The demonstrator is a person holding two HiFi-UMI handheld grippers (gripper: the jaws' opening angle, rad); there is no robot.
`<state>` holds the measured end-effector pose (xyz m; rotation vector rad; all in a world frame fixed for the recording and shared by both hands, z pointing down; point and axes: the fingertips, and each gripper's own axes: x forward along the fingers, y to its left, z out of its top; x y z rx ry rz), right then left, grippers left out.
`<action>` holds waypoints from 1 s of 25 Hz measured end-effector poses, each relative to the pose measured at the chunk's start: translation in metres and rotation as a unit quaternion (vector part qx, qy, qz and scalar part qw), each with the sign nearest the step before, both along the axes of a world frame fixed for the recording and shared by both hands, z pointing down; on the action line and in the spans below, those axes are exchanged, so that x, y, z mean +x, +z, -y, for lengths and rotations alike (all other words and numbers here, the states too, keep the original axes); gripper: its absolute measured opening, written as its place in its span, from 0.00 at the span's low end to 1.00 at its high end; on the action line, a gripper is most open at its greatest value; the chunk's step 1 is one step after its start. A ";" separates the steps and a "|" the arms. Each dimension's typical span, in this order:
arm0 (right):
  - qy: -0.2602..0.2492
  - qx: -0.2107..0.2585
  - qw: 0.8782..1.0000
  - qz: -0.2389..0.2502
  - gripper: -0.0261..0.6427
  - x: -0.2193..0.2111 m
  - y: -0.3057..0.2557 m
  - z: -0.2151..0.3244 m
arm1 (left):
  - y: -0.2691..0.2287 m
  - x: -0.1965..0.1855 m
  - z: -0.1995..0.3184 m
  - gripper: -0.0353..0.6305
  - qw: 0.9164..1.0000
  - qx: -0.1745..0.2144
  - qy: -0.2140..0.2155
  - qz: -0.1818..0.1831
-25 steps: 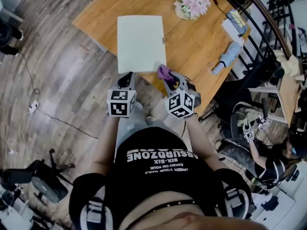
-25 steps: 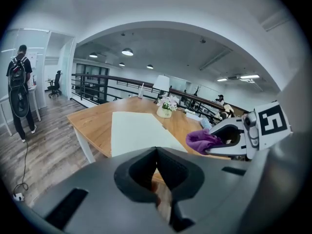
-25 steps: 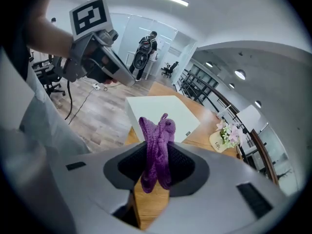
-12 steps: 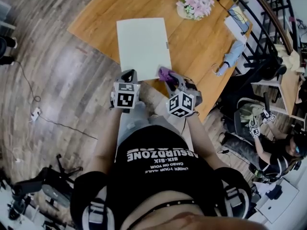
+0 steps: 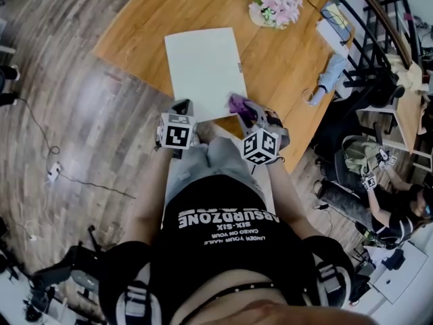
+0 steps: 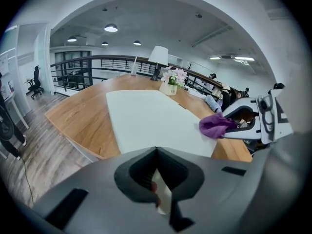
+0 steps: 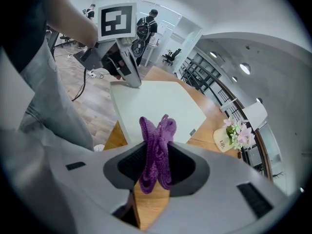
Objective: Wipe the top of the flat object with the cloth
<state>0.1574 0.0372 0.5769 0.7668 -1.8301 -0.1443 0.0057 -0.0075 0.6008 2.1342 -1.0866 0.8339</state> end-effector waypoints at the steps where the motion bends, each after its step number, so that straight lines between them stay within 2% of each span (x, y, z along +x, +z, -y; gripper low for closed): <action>1: 0.001 0.000 1.000 -0.003 0.24 0.000 0.001 0.000 | 0.001 0.000 0.000 0.08 1.000 0.000 0.003 -0.001; 9: -0.010 0.001 1.000 -0.016 0.24 0.001 0.002 0.008 | 0.010 -0.001 0.001 0.08 0.999 -0.033 0.023 0.000; 18: -0.034 0.003 0.999 -0.022 0.24 -0.001 0.003 0.028 | 0.010 -0.001 0.000 0.08 0.998 -0.050 0.034 -0.005; 25: -0.041 0.003 0.999 -0.018 0.24 -0.006 0.002 0.051 | 0.009 -0.002 0.000 0.08 0.998 -0.048 0.050 -0.001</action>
